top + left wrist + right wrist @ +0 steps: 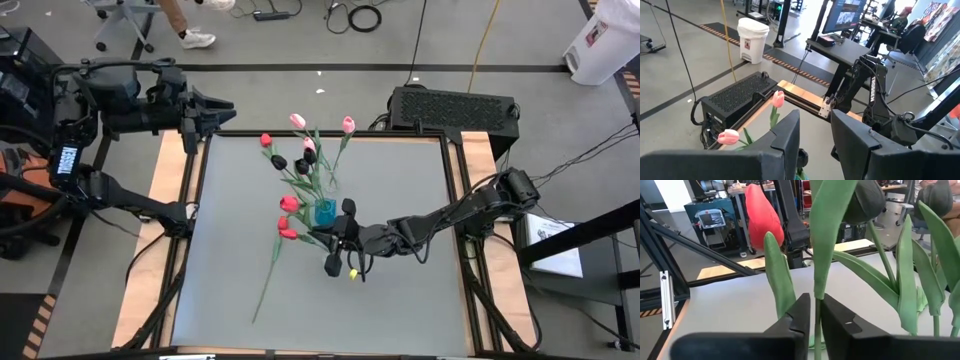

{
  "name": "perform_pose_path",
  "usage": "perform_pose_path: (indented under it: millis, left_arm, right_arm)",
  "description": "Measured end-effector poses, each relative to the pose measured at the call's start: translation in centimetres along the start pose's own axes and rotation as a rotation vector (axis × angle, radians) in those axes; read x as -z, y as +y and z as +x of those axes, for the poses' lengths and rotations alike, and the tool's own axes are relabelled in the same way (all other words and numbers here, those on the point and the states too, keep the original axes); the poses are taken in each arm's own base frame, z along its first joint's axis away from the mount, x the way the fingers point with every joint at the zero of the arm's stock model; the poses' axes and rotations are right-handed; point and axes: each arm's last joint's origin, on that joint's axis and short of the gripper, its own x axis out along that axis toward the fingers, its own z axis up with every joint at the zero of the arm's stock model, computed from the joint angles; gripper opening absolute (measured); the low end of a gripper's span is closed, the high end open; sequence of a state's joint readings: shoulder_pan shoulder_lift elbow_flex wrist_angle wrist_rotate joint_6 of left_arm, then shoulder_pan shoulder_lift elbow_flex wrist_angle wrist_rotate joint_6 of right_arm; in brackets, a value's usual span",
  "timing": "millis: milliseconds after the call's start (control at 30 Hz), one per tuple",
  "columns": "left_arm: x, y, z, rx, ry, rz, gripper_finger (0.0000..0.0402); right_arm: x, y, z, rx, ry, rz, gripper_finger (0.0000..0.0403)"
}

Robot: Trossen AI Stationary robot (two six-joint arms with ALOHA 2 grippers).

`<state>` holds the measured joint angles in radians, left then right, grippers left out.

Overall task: Sort flowers into vase by color
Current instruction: Put the bottom left red tulip into the bottom transparent vase, then put the bottom red tulip into the bottom transparent vase

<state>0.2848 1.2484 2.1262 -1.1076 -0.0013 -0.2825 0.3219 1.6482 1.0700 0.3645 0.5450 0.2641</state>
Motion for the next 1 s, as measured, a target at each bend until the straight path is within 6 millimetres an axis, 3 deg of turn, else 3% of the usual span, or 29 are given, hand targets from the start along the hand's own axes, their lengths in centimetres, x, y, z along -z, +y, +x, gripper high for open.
perform_pose_path:
  millis: [1000]
  left_arm:
    - [0.0,0.0,0.0,-0.001,0.0,0.0,0.0118]
  right_arm:
    - [0.0,0.1,-1.8,0.003,0.106,-0.094,0.0256]
